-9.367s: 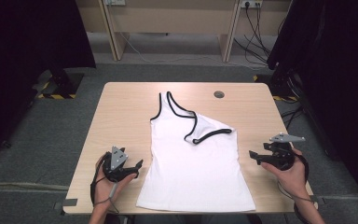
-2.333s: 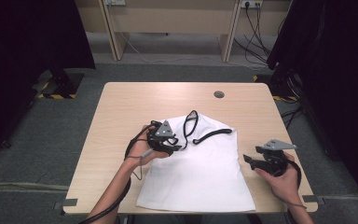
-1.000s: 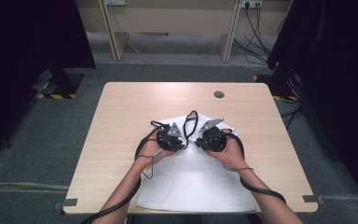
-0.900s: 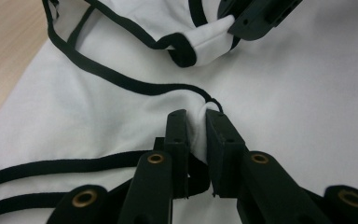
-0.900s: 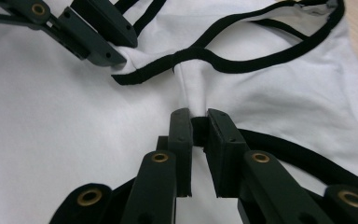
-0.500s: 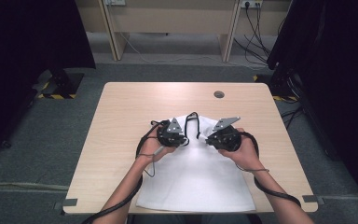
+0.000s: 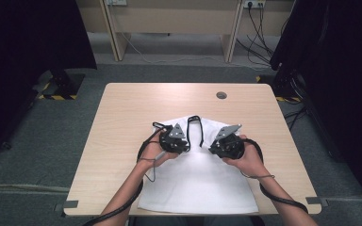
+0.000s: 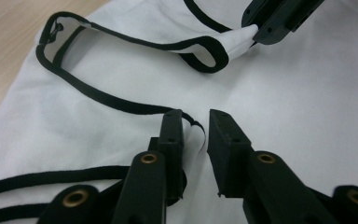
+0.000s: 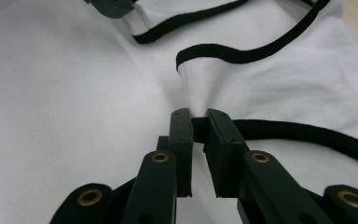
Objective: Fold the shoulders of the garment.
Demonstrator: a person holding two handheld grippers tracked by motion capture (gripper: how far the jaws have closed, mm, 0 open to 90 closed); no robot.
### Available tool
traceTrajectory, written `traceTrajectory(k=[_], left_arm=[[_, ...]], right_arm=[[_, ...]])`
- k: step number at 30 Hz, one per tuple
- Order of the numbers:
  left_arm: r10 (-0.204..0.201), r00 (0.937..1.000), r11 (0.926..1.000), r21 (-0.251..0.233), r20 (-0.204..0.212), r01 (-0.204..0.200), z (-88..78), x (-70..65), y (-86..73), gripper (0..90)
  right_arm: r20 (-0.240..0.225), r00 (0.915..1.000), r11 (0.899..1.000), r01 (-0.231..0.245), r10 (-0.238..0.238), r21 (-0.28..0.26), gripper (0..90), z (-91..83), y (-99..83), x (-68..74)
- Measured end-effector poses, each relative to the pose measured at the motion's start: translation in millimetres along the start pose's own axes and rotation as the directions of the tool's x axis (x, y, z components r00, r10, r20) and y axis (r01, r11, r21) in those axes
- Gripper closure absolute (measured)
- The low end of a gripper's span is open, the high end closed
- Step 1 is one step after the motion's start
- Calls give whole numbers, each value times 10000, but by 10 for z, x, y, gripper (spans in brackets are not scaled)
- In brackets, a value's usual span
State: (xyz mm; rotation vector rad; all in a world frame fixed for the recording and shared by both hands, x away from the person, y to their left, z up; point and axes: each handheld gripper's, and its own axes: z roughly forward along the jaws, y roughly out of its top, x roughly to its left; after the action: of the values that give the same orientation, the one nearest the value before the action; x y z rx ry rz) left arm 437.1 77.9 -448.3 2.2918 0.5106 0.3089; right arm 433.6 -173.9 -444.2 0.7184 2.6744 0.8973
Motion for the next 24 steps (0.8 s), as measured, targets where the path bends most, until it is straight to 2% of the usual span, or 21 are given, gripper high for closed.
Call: traceTrajectory(k=[4, 7, 9, 11, 14, 15, 18, 24], left_arm=[[-32, 10000, 9998, -206, -91, 30, -130, 29, -16, 675], [-451, 9985, 9963, -741, -299, 428, -229, 112, 5, 661], [-669, 9967, 9939, -908, -457, 625, -220, 159, 33, 652], [-736, 9954, 9947, -769, -610, 689, -143, 191, 76, 642], [-518, 9970, 9986, -163, -568, 509, 33, 189, 118, 636], [-426, 9979, 9990, 74, -491, 430, 93, 176, 117, 637], [-403, 9987, 9985, 352, -303, 413, 176, 142, 72, 637], [-309, 9993, 9977, 590, -221, 322, 197, 93, 6, 637]], right_arm=[[-326, 9995, 10000, 26, -28, -62, 757, -49, -8, -17], [-638, 9970, 9948, -491, 435, -889, 696, -203, 36, -110], [-501, 9950, 9871, -921, 862, -1313, 687, -257, 79, -189], [-217, 9921, 9821, -1255, 1237, -1404, 666, -223, 122, -247], [74, 9874, 9831, -1569, 1583, -940, 653, -54, 156, -259], [46, 9870, 9837, -1599, 1609, -820, 647, -15, 157, -248], [154, 9900, 9893, -1395, 1403, -424, 642, 112, 143, -177], [324, 9951, 9956, -940, 938, 41, 640, 189, 99, -93]])
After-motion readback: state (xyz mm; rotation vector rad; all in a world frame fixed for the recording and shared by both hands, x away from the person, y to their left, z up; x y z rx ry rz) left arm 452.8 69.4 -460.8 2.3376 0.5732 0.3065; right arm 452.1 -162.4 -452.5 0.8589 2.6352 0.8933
